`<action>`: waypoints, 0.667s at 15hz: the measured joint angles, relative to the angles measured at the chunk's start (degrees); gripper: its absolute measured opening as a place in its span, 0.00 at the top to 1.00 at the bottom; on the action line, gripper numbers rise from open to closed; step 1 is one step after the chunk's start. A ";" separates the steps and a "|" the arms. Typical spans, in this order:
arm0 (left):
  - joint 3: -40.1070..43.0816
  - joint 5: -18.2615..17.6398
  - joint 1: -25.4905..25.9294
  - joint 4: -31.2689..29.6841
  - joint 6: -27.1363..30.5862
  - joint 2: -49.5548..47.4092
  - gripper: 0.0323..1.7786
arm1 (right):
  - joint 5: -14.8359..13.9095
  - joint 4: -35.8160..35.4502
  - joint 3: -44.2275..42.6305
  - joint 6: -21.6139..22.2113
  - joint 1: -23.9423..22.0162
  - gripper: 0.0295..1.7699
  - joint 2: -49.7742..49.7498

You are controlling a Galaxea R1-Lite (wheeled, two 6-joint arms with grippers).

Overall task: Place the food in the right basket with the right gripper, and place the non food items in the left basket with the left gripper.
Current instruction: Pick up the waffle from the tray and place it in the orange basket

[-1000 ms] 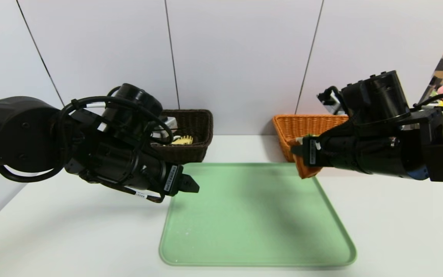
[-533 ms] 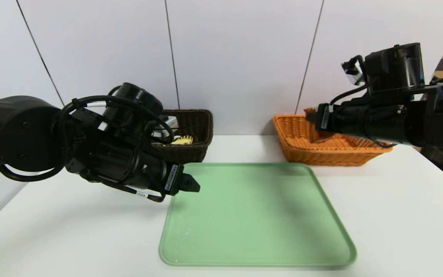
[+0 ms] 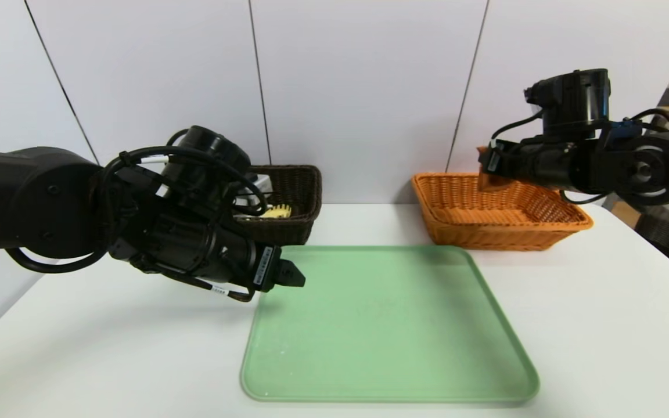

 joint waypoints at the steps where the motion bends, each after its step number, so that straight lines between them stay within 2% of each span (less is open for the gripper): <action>1: 0.02 -0.07 0.00 -0.65 0.00 0.13 0.05 | -0.27 -0.04 -1.22 -0.18 -0.35 0.51 1.38; 7: 0.00 -0.16 0.02 -0.85 -0.01 0.38 0.05 | -0.55 0.79 -7.23 -4.32 -3.02 0.52 9.81; 10: -0.02 -0.88 0.06 -0.85 0.02 0.46 0.05 | -0.35 1.32 -8.59 -4.85 -3.56 0.52 12.58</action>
